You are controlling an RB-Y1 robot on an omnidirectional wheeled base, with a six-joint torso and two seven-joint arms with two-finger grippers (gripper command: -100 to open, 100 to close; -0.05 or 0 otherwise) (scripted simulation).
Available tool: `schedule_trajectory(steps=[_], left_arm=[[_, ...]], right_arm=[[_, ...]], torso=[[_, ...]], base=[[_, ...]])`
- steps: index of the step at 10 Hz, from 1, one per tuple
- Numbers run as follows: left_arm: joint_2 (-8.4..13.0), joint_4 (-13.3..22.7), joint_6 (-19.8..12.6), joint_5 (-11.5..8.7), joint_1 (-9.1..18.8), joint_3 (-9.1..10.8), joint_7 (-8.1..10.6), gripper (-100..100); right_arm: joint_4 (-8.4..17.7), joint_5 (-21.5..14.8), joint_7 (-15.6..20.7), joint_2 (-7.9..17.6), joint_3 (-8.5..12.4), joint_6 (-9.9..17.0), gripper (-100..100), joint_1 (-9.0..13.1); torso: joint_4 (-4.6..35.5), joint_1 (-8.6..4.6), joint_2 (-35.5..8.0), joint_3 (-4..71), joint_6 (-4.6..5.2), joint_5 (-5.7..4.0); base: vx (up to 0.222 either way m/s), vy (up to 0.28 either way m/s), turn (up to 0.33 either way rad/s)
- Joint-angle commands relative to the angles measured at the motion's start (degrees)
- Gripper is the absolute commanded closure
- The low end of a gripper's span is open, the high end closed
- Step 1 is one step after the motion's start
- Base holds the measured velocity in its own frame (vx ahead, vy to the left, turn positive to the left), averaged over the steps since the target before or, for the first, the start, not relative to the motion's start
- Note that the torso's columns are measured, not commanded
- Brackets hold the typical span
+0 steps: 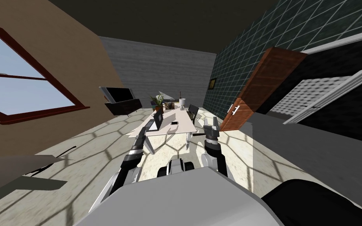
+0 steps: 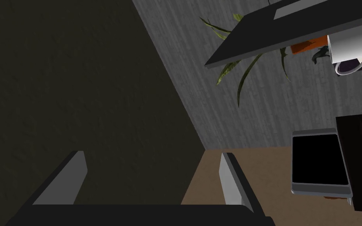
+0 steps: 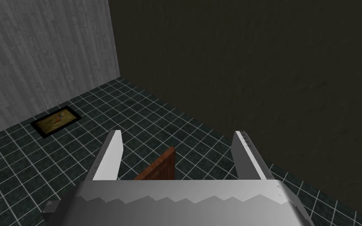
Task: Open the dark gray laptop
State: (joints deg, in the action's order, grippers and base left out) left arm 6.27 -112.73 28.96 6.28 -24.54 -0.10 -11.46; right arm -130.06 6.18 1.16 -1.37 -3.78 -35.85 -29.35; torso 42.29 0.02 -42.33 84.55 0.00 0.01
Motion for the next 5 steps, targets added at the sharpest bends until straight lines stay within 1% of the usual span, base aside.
schedule_trajectory(steps=[1, 2, 5], left_arm=[[0.17, 3.15, 0.61, 0.94, 1.31, -0.07, -0.84, -100], [0.17, 3.85, 0.73, 1.14, 1.60, -0.07, -1.00, -100], [0.49, 7.55, 1.36, 2.16, 3.12, -0.10, -1.87, -100]], right_arm=[[0.00, 0.00, 0.00, 0.00, 0.00, 0.00, 0, 0.00], [0.00, 0.00, 0.00, 0.00, 0.00, 0.00, 0, -0.01], [0.00, 0.00, 0.00, 0.00, 0.00, 0.00, 0, 0.00]], torso=[[-0.01, -0.08, 0.06, 0.02, 0.00, -0.02], [-0.04, -0.08, 0.18, 0.10, 0.00, -0.03], [0.02, 0.01, -0.05, -0.04, 0.00, 0.00]], base=[[0.193, 0.023, -0.054], [0.171, 0.018, -0.054], [0.151, 0.022, -0.046]])
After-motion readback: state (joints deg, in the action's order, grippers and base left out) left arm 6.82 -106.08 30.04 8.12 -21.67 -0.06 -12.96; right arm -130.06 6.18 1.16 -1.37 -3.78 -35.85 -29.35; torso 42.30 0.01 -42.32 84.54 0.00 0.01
